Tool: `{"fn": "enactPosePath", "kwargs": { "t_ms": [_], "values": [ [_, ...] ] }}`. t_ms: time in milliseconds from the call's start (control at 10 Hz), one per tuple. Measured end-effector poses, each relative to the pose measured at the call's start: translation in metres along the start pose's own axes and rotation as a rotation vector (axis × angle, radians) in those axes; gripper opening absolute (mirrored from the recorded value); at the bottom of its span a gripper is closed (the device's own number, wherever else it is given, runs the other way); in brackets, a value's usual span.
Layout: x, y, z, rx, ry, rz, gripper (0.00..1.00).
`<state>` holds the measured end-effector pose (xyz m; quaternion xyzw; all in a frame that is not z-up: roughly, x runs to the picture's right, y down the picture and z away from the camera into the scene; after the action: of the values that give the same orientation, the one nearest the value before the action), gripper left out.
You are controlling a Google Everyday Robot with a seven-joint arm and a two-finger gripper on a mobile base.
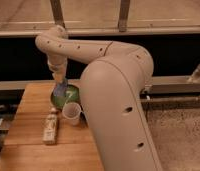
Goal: Place the white sponge in the ceramic bowl
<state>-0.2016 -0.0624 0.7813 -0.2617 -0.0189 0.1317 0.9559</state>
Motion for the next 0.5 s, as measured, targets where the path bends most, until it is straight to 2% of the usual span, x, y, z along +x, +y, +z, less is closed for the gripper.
{"fn": "enactPosePath", "kwargs": {
  "t_ms": [500],
  "values": [
    [-0.0004, 0.0007, 0.0012, -0.001, 0.001, -0.001, 0.8]
  ]
}}
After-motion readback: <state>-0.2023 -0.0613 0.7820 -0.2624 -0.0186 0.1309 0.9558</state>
